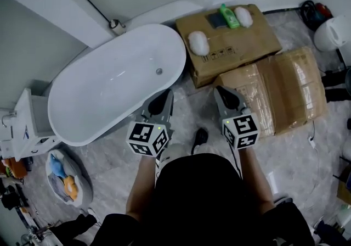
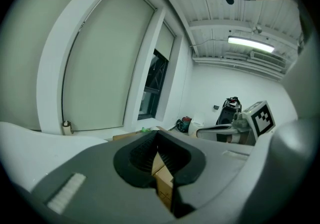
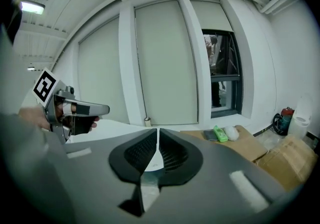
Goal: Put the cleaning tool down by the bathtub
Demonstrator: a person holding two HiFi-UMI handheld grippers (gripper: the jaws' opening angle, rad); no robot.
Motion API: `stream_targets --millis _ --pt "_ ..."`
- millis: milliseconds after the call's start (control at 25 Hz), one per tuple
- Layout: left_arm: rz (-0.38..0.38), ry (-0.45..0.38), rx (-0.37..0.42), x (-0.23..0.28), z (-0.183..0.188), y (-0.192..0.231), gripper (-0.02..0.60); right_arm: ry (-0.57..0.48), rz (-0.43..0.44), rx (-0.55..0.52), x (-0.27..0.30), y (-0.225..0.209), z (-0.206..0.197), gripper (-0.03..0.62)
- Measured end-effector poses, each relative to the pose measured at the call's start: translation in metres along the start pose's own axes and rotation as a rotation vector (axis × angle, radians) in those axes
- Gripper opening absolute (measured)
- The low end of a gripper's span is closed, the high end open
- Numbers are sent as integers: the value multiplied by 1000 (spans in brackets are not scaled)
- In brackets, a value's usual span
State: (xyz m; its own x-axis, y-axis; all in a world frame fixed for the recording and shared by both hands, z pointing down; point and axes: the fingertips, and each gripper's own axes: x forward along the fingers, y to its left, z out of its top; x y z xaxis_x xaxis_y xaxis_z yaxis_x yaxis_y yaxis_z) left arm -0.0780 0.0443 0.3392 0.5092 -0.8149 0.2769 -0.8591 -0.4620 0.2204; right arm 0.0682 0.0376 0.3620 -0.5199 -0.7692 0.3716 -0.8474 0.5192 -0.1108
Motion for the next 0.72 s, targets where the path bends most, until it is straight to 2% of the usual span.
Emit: stream_targets --millis 320,720 --pt "-72 -82 43 6 50 -19 -2 -128 19 -52 -15 17 68 15" --pt "-115 -131 45 3 75 -39 -2 -193 34 -88 -23 33 107 8"
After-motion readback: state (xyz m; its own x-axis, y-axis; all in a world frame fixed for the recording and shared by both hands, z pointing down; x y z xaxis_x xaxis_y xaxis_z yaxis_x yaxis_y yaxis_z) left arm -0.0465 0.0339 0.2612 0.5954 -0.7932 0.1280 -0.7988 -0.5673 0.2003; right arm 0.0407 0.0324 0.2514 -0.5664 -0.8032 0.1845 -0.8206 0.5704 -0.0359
